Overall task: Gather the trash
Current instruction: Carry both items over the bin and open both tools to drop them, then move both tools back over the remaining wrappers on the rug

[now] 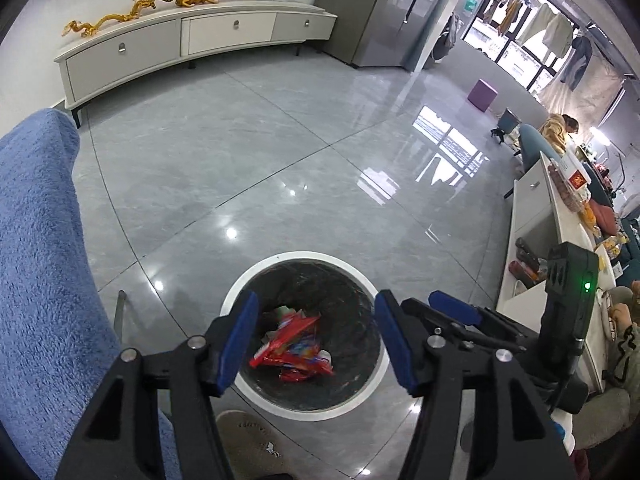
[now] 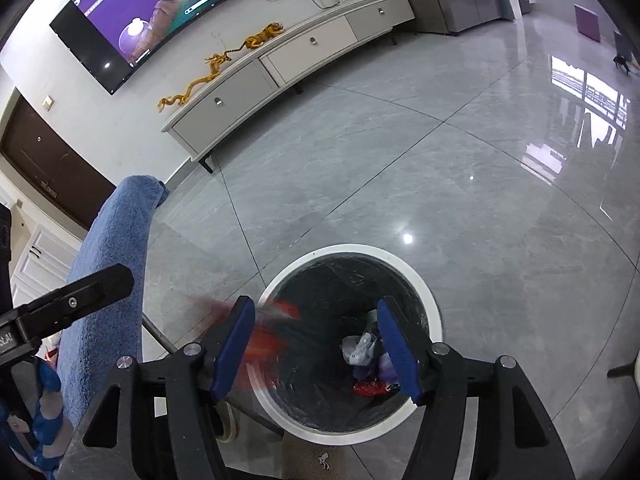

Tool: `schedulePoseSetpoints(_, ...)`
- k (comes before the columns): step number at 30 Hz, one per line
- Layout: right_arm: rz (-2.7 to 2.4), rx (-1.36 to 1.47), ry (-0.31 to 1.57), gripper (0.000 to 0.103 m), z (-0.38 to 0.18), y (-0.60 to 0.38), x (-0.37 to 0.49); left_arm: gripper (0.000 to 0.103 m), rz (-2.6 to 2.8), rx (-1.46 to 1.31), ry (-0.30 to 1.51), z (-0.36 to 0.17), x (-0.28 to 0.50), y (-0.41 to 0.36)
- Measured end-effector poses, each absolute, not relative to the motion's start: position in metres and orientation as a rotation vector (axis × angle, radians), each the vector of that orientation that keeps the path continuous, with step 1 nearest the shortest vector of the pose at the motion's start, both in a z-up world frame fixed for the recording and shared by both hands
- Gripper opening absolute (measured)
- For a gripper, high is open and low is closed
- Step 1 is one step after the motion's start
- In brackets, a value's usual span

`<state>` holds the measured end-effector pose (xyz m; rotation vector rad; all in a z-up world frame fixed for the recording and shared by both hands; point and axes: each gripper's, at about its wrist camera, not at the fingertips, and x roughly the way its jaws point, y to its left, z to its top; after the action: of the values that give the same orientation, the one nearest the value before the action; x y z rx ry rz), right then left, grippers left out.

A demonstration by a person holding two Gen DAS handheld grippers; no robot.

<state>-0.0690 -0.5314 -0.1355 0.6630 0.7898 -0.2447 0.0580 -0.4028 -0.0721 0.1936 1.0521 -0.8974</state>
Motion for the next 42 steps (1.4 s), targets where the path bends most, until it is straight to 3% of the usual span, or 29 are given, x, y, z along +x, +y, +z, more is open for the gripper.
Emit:
schedulePoseSetpoints(8,-0.283,0.652,0.743,0.062,-0.113,-0.525,-0.086,0.064,-0.905,0.173,1.021,-0.059,0.048,-0.392)
schedulePoseSetpoints(16,-0.303,0.562,0.673,0.064,-0.068,-0.498,-0.106,0.064,-0.849,0.144,0.894,-0.013,0.031,-0.344)
schedulePoseSetpoints(42,-0.107,0.340,0.440,0.067,0.066,-0.371,-0.137,0.064,-0.430,-0.079,0.541,0.102,-0.020,-0.046)
